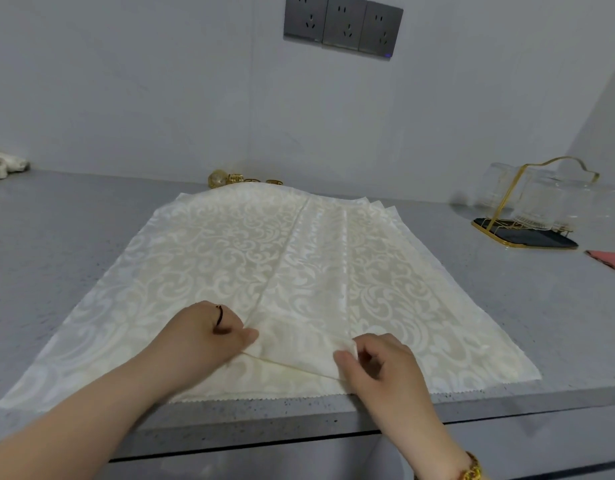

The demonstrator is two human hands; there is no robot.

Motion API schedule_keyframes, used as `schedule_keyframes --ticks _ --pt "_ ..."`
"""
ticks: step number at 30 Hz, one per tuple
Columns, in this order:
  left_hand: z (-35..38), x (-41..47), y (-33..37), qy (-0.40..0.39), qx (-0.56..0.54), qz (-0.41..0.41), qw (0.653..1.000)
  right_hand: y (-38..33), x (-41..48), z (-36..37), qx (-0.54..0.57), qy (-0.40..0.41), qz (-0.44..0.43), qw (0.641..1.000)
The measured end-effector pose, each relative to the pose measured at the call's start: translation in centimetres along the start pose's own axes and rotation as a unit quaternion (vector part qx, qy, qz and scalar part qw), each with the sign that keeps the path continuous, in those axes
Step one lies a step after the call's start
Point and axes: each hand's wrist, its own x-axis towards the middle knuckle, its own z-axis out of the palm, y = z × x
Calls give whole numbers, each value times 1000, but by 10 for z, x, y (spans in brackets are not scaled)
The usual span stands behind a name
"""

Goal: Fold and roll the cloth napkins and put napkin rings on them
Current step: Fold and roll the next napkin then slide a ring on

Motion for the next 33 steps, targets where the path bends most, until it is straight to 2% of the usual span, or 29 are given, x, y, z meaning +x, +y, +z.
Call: schedule_keyframes --ticks 3,5,8,10,12,14,16,18,21,25,27,29,30,31,33 --pt "3 -1 4 45 7 -7 999 0 2 0 -15 3 16 1000" --pt "1 -3 8 52 56 9 997 -2 3 2 -30 -6 13 999" --pt "0 -1 5 27 148 82 985 -6 5 2 -32 -3 10 999" --pt "-3 -1 4 14 161 156 974 -7 4 3 -50 3 11 999" --pt "-5 1 0 -14 193 242 951 -5 3 5 -100 49 -57 992" --pt "-6 4 -4 -51 270 313 909 -2 4 7 -146 82 -157 973" --pt "-8 4 -4 -74 324 331 883 4 5 7 -169 69 -225 957" --pt "-10 1 -7 -80 317 325 887 8 6 0 -188 50 -258 946" --pt "-16 -2 -12 -88 284 288 910 15 1 -11 -214 -9 -236 948" --pt "-17 3 -5 -75 295 261 916 13 5 -18 -208 -57 -199 956" --pt "-19 10 0 -91 246 230 937 11 9 -19 -184 -73 -173 965" --pt "-21 13 0 -70 235 253 936 7 14 -21 -127 -92 -108 982" --pt "-23 12 -1 -97 225 254 936 5 15 -22 -103 -115 -68 986" --pt "-23 11 -1 -110 225 256 934 4 15 -23 -83 -129 -47 987" --pt "-20 12 -2 -81 250 264 928 4 16 -24 -68 -140 -29 987"
